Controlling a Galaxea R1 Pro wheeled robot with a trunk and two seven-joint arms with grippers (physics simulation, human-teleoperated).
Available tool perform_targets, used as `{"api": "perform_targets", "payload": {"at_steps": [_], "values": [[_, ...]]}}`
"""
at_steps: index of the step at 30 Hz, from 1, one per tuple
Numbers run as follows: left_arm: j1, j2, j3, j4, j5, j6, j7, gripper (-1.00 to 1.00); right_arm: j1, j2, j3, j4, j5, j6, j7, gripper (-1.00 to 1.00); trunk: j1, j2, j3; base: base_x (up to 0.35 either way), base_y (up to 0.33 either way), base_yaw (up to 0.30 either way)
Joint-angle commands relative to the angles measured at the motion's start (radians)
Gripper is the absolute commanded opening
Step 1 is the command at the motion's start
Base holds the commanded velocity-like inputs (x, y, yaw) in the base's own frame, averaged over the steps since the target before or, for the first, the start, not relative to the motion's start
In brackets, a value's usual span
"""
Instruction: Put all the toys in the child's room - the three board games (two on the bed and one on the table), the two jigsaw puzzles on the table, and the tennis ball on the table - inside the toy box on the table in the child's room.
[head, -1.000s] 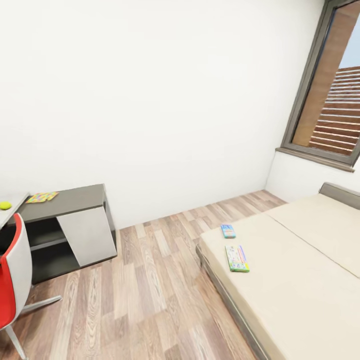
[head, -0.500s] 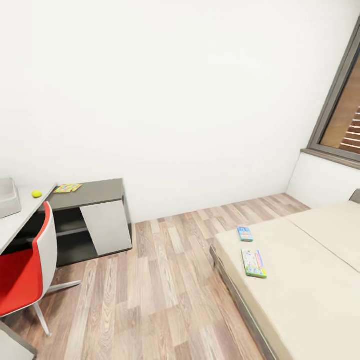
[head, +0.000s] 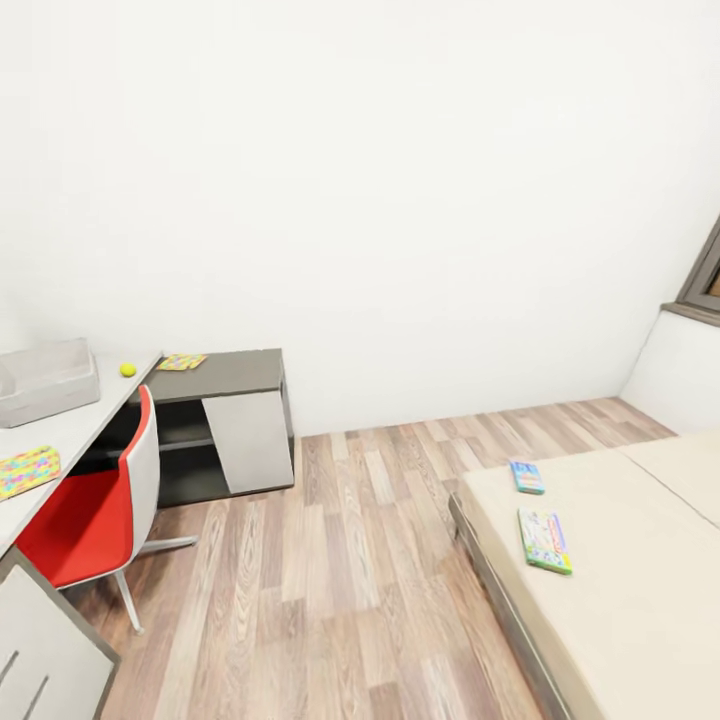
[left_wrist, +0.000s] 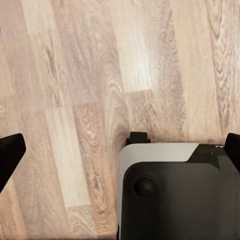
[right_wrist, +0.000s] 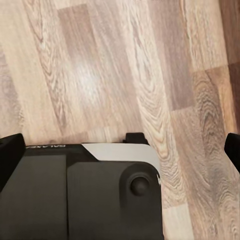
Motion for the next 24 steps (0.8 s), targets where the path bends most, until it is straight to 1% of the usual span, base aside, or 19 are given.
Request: {"api": "perform_targets", "payload": {"at_steps": [1, 24], "values": [[-0.001, 0.0, -0.001, 0.001, 0.001, -0.004, 0.002, 1.0, -0.001, 0.0, 0.0, 0.001, 0.0, -0.003, -0.003, 1.0, 0.001, -0.002, -0.003, 0.0, 0.0, 0.244], [-0.001, 0.001, -0.001, 0.001, 0.001, -0.004, 0.002, 1.0, -0.001, 0.0, 0.0, 0.001, 0.0, -0.003, -0.003, 1.0, 0.001, -0.002, -0.021, 0.0, 0.0, 0.246]]}}
